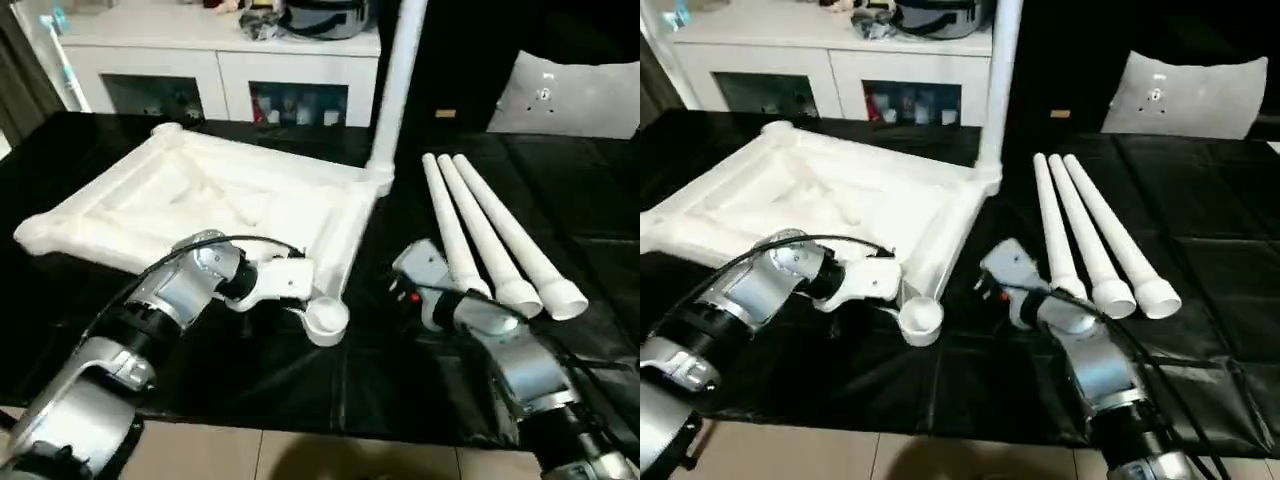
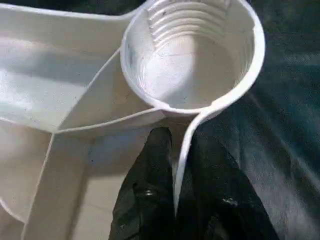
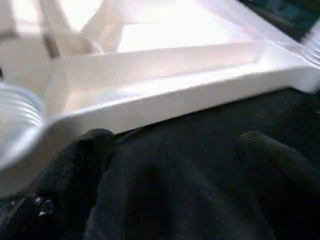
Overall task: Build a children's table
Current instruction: Rotate table base
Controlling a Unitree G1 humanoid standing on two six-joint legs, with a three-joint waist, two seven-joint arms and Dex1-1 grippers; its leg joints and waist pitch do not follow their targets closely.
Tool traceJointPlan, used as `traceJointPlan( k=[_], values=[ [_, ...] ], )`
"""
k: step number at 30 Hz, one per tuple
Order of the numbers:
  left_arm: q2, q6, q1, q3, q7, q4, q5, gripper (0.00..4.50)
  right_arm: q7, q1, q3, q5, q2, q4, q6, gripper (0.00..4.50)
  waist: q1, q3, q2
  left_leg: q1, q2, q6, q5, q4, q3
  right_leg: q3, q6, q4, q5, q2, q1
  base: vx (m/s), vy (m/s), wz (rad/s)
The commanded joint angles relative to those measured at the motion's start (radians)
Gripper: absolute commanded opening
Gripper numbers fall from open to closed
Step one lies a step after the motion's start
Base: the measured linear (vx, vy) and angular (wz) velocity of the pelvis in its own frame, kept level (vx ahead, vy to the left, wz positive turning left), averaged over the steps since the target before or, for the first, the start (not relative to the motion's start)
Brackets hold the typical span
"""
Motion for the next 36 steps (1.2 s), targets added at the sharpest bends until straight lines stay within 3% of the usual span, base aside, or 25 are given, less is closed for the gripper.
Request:
traceJointPlan(
  k=[1, 5, 6, 8, 9, 10, 13, 16, 17, 18, 21, 24, 29, 33, 34, 36],
  values=[
    [-0.018, 0.092, 0.011, 0.06, 0.103, 0.03, -0.034, 0.33, -0.017, 0.002, -0.028, 0.005, -0.009, -0.053, 0.05, 4.5, 0.011, -0.061, 0.0, -0.004, 0.038, 0.04, -0.277, -0.069, -0.02, 0.04, -0.172, -0.093, -0.458, -0.063, 0.053, 0.0, 0.0, 0.0],
    [-0.056, 0.147, 0.002, 0.077, 0.163, 0.037, -0.04, 0.22, -0.034, -0.002, -0.036, 0.0, -0.017, -0.084, 0.079, 4.5, 0.01, -0.065, 0.0, -0.007, 0.036, 0.051, -0.25, -0.066, -0.018, 0.04, -0.191, -0.089, -0.39, -0.061, 0.055, 0.0, 0.0, 0.0],
    [-0.079, 0.126, -0.001, 0.09, 0.192, 0.043, -0.04, 0.18, -0.049, -0.004, -0.044, -0.002, -0.018, -0.092, 0.097, 4.5, 0.01, -0.066, -0.006, -0.009, 0.033, 0.058, -0.238, -0.064, -0.016, 0.039, -0.19, -0.092, -0.384, -0.059, 0.056, 0.0, 0.0, 0.0],
    [-0.088, 0.105, -0.002, 0.093, 0.206, 0.045, -0.039, 0.12, -0.057, -0.005, -0.047, -0.004, -0.018, -0.093, 0.103, 4.5, 0.012, -0.066, -0.003, -0.009, 0.034, 0.063, -0.226, -0.063, -0.017, 0.038, -0.189, -0.092, -0.384, -0.06, 0.056, 0.0, 0.0, 0.0],
    [-0.1, 0.086, -0.002, 0.096, 0.219, 0.045, -0.039, 0.02, -0.064, -0.006, -0.051, -0.006, -0.018, -0.094, 0.114, 4.5, 0.011, -0.066, -0.009, -0.01, 0.034, 0.066, -0.225, -0.063, -0.015, 0.038, -0.187, -0.093, -0.385, -0.059, 0.055, 0.0, 0.0, 0.0],
    [-0.1, 0.083, -0.001, 0.096, 0.219, 0.045, -0.039, 0.0, -0.065, -0.006, -0.051, -0.007, -0.018, -0.094, 0.115, 4.5, 0.014, -0.068, -0.004, -0.008, 0.037, 0.067, -0.216, -0.063, -0.017, 0.039, -0.19, -0.09, -0.371, -0.06, 0.055, 0.0, 0.0, 0.0],
    [-0.106, 0.039, 0.001, 0.095, 0.234, 0.044, -0.041, 0.0, -0.08, -0.006, -0.053, -0.018, -0.018, -0.094, 0.131, 4.5, 0.014, -0.069, -0.005, -0.01, 0.039, 0.073, -0.201, -0.064, -0.016, 0.039, -0.203, -0.086, -0.324, -0.06, 0.055, 0.0, 0.0, 0.0],
    [-0.084, -0.132, 0.018, 0.057, 0.24, 0.043, -0.019, 0.0, -0.101, 0.0, -0.058, -0.022, -0.015, -0.102, 0.145, 4.5, 0.015, -0.069, -0.002, -0.01, 0.04, 0.072, -0.215, -0.067, -0.017, 0.039, -0.201, -0.087, -0.321, -0.061, 0.056, 0.0, 0.0, 0.0],
    [-0.082, -0.147, 0.019, 0.054, 0.239, 0.043, -0.016, 0.0, -0.103, 0.0, -0.058, -0.022, -0.014, -0.103, 0.146, 4.5, 0.017, -0.069, -0.001, -0.011, 0.04, 0.072, -0.216, -0.066, -0.019, 0.039, -0.199, -0.088, -0.323, -0.062, 0.056, 0.0, 0.0, 0.0],
    [-0.062, -0.28, 0.031, 0.021, 0.231, 0.061, 0.007, 0.0, -0.119, 0.004, -0.058, -0.025, -0.012, -0.106, 0.151, 4.5, 0.018, -0.069, 0.004, -0.008, 0.041, 0.066, -0.219, -0.067, -0.018, 0.04, -0.198, -0.086, -0.321, -0.063, 0.054, 0.0, 0.0, 0.0],
    [-0.069, -0.396, 0.047, 0.018, 0.194, 0.078, -0.017, 0.0, -0.13, 0.011, -0.056, -0.026, -0.006, -0.119, 0.158, 4.5, 0.025, -0.068, 0.002, -0.006, 0.043, 0.056, -0.227, -0.07, -0.018, 0.042, -0.188, -0.086, -0.311, -0.063, 0.053, 0.0, 0.0, 0.0],
    [-0.088, -0.441, 0.057, 0.026, 0.173, 0.075, -0.044, 0.0, -0.133, 0.013, -0.055, -0.026, -0.005, -0.123, 0.16, 4.5, 0.037, -0.068, 0.004, -0.001, 0.047, 0.042, -0.23, -0.072, -0.017, 0.045, -0.199, -0.081, -0.295, -0.065, 0.051, 0.0, 0.0, 0.0],
    [-0.104, -0.477, 0.053, 0.015, 0.18, 0.092, -0.05, 0.0, -0.139, 0.015, -0.053, -0.024, -0.004, -0.121, 0.161, 4.5, 0.047, -0.067, 0.001, 0.0, 0.047, 0.036, -0.228, -0.073, -0.015, 0.048, -0.203, -0.079, -0.277, -0.067, 0.051, 0.0, 0.0, 0.0],
    [-0.098, -0.472, 0.034, 0.02, 0.199, 0.154, -0.026, 0.0, -0.16, 0.009, -0.059, -0.027, 0.008, -0.119, 0.19, 4.5, 0.053, -0.064, 0.001, 0.0, 0.043, 0.03, -0.233, -0.074, -0.015, 0.047, -0.178, -0.083, -0.323, -0.066, 0.051, 0.0, 0.0, 0.0],
    [-0.09, -0.452, 0.041, 0.032, 0.16, 0.147, -0.046, 0.32, -0.184, 0.003, -0.067, -0.035, 0.016, -0.117, 0.21, 4.5, 0.054, -0.062, 0.003, 0.003, 0.043, 0.023, -0.248, -0.076, -0.015, 0.047, -0.172, -0.087, -0.353, -0.067, 0.049, 0.0, 0.0, 0.0],
    [-0.082, -0.409, 0.063, 0.065, 0.104, 0.105, -0.103, 0.5, -0.217, -0.009, -0.102, -0.022, 0.034, -0.109, 0.231, 4.5, 0.052, -0.063, 0.004, 0.001, 0.044, 0.011, -0.26, -0.078, -0.019, 0.046, -0.166, -0.087, -0.375, -0.069, 0.05, 0.0, 0.0, 0.0]
  ],
)
